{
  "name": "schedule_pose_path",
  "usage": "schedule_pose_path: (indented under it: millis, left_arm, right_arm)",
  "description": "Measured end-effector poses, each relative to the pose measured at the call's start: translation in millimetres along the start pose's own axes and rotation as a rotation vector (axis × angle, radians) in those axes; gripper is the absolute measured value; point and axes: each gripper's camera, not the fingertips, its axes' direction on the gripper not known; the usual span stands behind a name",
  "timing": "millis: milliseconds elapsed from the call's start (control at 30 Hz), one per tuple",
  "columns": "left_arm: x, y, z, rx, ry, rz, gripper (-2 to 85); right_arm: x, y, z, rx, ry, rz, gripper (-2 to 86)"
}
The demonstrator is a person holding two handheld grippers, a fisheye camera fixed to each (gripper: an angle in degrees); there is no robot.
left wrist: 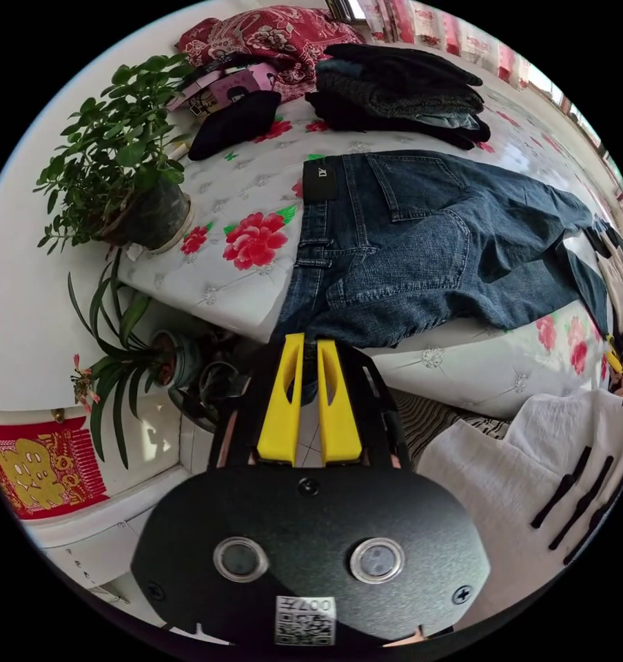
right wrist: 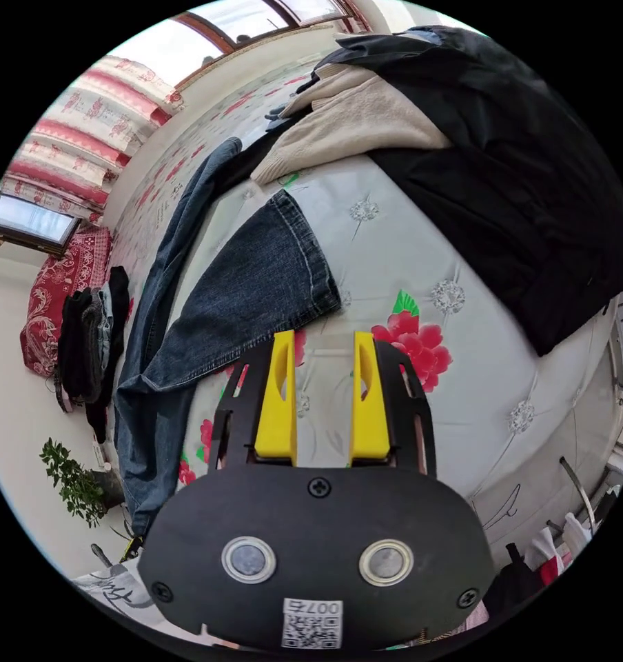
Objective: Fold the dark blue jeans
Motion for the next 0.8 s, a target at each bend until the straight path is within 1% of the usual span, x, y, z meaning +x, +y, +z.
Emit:
schedule_pose_path:
  millis: [133, 167, 200, 267, 333, 400, 433, 500, 533, 600, 633, 667, 700, 733, 800]
  left_arm:
    - [3, 2, 0, -0.009, -0.052, 0.018, 2.7]
    - [2, 2, 0, -0.015, -0.062, 0.019, 2.7]
    - [2, 1, 0, -0.018, -0.071, 0.022, 2.7]
    - [-1, 0, -1, -0.019, -0.081, 0.021, 2.7]
    - [-4, -1, -1, -0.020, -0.082, 0.010, 2.6]
    - [-10, -2, 1, -0.022, -0.079, -0.003, 2.4]
    - [-12, -2, 1, -0.021, -0.078, -0.005, 2.4]
    - [-20, -2, -3, -0.003, -0.070, -0.004, 2.3]
    - [-22, -2, -4, 0.004, -0.067, -0.004, 2.3]
    - [-32, -1, -12, 0.038, -0.038, 0.000, 2.3]
    - [-34, -1, -14, 0.047, -0.030, 0.002, 2.3]
    - [-38, -1, -17, 0.066, -0.019, 0.014, 2.3]
    - [-39, 0, -20, 0.086, -0.023, 0.039, 2.3]
    - [-39, 0, -21, 0.094, -0.026, 0.056, 2.4]
    - [-37, 2, -22, 0.114, -0.047, 0.131, 2.4]
  right_arm:
    - [15, -36, -7, -0.017, 0.036, 0.074, 6.9]
    - [12, -45, -14, 0.010, 0.012, 0.028, 6.6]
    - [8, -56, -17, -0.030, -0.050, -0.003, 6.3]
    - [0, -69, -20, -0.107, -0.039, -0.023, 5.1]
    - [-9, -76, -25, -0.132, -0.034, -0.077, 4.0]
    - [-7, -82, -36, -0.167, -0.081, -0.079, 2.6]
    - [-5, -82, -45, -0.154, -0.115, -0.074, 2.4]
    - [5, -77, -111, 0.008, -0.370, -0.069, 1.6]
    - [8, -74, -133, 0.055, -0.445, -0.070, 1.5]
    - [18, -53, -237, 0.281, -0.678, -0.122, 1.3]
    - [19, -46, -264, 0.334, -0.712, -0.145, 1.2]
    - [18, -33, -318, 0.415, -0.743, -0.194, 1.2]
    - [14, -20, -367, 0.497, -0.738, -0.244, 1.1]
    - [12, -13, -390, 0.539, -0.721, -0.276, 1.1]
    - [2, 3, -454, 0.654, -0.555, -0.329, 1.2]
